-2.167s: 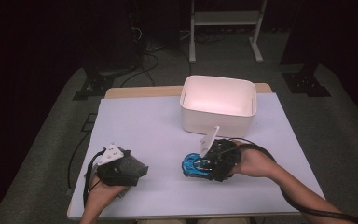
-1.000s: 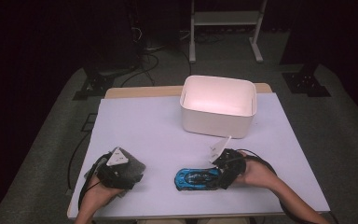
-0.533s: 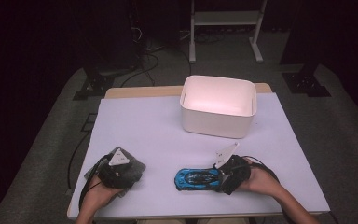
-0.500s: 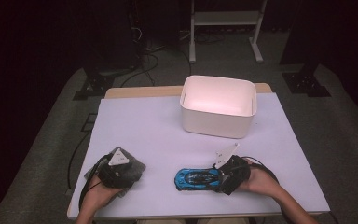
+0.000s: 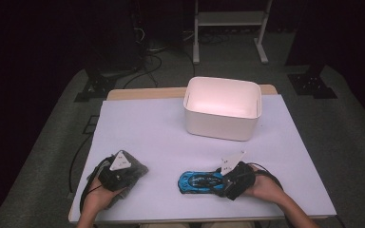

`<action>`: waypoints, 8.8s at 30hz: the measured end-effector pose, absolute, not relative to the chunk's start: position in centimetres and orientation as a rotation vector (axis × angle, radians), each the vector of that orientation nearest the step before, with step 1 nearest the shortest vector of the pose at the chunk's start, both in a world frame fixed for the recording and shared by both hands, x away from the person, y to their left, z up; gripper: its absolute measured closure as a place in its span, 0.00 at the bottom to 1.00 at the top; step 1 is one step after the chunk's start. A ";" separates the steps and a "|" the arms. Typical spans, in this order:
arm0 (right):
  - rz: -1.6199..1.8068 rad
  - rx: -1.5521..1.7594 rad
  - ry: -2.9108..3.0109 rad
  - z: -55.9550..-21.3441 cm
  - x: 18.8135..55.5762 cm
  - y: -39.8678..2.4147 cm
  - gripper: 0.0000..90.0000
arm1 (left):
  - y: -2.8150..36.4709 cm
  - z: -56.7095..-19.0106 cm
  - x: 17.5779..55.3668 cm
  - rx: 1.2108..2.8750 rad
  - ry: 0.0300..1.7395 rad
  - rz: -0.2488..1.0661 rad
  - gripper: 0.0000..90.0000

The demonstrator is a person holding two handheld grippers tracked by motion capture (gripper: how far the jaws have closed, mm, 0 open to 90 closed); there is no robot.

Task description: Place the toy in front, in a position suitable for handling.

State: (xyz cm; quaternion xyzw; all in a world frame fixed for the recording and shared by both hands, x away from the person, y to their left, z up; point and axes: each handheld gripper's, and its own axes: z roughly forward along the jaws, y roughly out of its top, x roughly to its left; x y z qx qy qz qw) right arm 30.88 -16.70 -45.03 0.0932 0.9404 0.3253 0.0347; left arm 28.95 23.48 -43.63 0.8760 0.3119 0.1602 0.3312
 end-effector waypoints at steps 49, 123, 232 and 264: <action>1.115 0.215 2.873 -45.6 31.0 -17.3 0.25 | 11.9 -43.2 30.0 2.260 0.364 -0.044 0.80; 1.171 0.149 2.886 -45.9 30.0 -16.2 0.25 | 12.3 -41.1 29.3 2.405 0.271 0.004 0.83; 1.205 0.214 2.925 -45.7 30.4 -15.7 0.26 | 4.2 -38.8 30.9 2.502 0.040 -0.065 0.88; 1.220 0.223 2.913 -45.8 30.4 -15.8 0.27 | 12.2 -40.2 30.8 2.618 0.250 -0.015 0.86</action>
